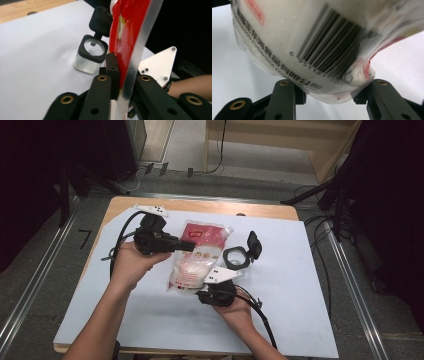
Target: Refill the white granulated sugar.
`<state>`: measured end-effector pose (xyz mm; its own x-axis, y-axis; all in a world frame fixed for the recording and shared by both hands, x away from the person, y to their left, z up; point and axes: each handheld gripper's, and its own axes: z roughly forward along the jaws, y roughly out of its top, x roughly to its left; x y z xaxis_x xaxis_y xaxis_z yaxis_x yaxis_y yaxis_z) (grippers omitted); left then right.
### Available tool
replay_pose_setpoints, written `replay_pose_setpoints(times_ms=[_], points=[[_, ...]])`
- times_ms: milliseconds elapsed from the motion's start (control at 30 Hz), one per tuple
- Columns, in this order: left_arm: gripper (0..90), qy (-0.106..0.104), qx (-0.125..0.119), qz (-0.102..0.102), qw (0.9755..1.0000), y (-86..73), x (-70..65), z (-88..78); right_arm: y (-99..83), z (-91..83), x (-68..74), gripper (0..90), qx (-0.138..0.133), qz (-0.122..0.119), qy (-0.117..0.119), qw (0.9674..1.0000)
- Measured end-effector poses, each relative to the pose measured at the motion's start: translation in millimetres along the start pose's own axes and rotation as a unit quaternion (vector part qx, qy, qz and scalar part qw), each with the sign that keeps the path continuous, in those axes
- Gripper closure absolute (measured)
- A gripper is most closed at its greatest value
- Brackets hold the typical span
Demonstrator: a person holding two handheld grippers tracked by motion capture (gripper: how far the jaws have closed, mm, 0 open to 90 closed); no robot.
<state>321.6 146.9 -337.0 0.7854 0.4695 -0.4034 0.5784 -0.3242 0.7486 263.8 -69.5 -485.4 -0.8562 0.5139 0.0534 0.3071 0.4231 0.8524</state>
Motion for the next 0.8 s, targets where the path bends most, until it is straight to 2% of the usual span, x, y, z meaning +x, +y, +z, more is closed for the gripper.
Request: replay_pose_setpoints(times_ms=[100, 167, 233, 333, 433, 500, 600, 633, 767, 800], points=[[84.0, 0.002, -0.008, 0.004, 1.0000, -2.2, 2.2, 4.3, 3.1, -1.8, 2.8, 56.6, 0.004, -0.006, 0.000, 1.0000], [82.8, -0.015, -0.015, -0.009, 0.9997, -3.4, 3.7, 7.4, 5.7, -2.5, 6.9, 56.3, 0.006, -0.016, 0.002, 0.9999], [82.1, -0.015, -0.019, -0.005, 0.9997, -4.4, 3.7, 11.4, 7.4, -3.1, 9.1, 56.3, 0.003, -0.006, 0.011, 0.9999], [79.8, -0.015, -0.027, -0.010, 0.9995, -6.4, 3.8, 16.9, 10.4, -4.3, 10.8, 56.3, -0.002, 0.007, 0.017, 0.9998], [79.0, -0.025, -0.036, -0.013, 0.9989, -8.5, 5.0, 20.9, 12.7, -7.2, 10.6, 56.5, -0.005, 0.011, 0.023, 0.9997], [77.7, -0.023, -0.039, -0.005, 0.9990, -9.7, 4.7, 23.6, 13.8, -9.0, 9.8, 56.5, -0.008, 0.013, 0.025, 0.9996], [74.8, -0.022, -0.046, -0.003, 0.9987, -11.1, 4.7, 27.3, 16.0, -10.4, 9.5, 56.7, -0.005, 0.018, 0.031, 0.9993], [74.2, -0.021, -0.045, 0.000, 0.9988, -11.5, 5.3, 28.2, 16.6, -10.7, 9.2, 56.7, -0.005, 0.020, 0.035, 0.9992], [71.6, -0.030, -0.033, -0.012, 0.9989, -12.5, 4.1, 36.9, 19.1, -11.4, 10.2, 56.9, -0.007, 0.026, 0.047, 0.9985], [70.9, -0.032, -0.028, -0.008, 0.9991, -12.7, 3.9, 38.4, 20.4, -11.8, 10.8, 56.9, -0.008, 0.024, 0.049, 0.9985]])
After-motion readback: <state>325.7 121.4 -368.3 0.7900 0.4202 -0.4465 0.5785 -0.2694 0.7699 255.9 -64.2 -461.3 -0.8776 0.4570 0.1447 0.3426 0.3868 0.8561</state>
